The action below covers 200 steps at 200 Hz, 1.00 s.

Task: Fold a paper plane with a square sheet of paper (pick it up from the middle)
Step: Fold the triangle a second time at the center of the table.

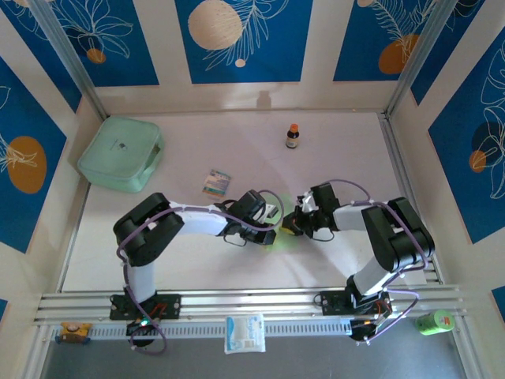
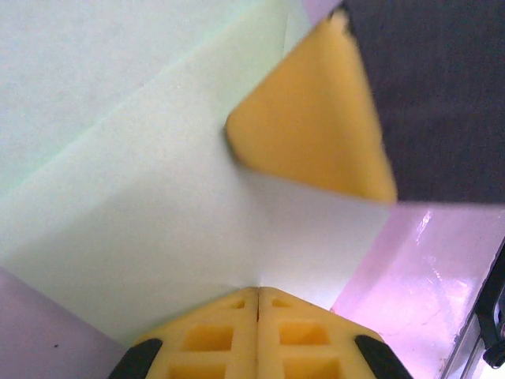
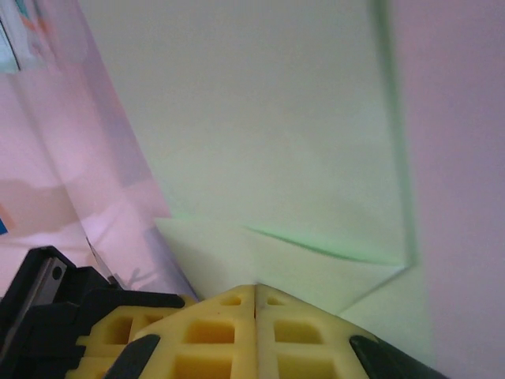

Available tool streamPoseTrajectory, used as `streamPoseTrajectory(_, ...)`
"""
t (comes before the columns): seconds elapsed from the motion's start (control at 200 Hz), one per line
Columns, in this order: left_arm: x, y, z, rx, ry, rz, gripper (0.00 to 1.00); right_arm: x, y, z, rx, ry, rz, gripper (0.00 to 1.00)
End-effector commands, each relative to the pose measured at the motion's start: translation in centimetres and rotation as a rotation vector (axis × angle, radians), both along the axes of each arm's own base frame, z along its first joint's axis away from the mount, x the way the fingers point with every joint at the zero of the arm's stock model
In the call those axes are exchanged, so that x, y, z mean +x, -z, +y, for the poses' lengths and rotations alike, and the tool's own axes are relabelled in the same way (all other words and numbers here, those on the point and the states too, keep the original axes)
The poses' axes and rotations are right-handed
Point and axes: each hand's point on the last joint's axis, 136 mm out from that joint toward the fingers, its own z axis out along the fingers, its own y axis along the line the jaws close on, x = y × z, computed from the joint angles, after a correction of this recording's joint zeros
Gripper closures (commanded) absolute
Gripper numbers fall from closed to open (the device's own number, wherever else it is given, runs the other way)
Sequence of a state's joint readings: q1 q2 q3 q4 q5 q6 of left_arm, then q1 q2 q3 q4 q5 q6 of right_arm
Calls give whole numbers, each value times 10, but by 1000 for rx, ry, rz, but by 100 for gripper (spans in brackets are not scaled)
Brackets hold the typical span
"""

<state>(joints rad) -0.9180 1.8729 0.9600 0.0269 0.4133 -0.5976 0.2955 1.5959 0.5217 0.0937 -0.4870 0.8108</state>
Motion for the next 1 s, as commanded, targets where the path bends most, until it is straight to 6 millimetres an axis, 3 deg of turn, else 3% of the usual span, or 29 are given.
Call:
streamPoseTrajectory(0.0,-27,40,40,175,-12,113,100,14,8,-19,-50,59,-6,97)
streamPoseTrajectory(0.265,-28,41,41,176,-11,115,100,31,-1,-36,-84,121,-48,97)
streamPoseTrajectory(0.45,-28,39,41,170,-11,112,100,32,-23,-37,-85,122,-117,97)
streamPoseTrajectory(0.62,-26,36,39,160,-14,104,100,16,-43,-17,-38,55,-163,96)
streamPoseTrajectory(0.845,-24,31,33,141,-10,100,100,-3,-24,10,-53,-45,-104,97)
streamPoseTrajectory(0.995,-25,20,26,107,11,113,100,-3,5,0,-134,-22,-28,98)
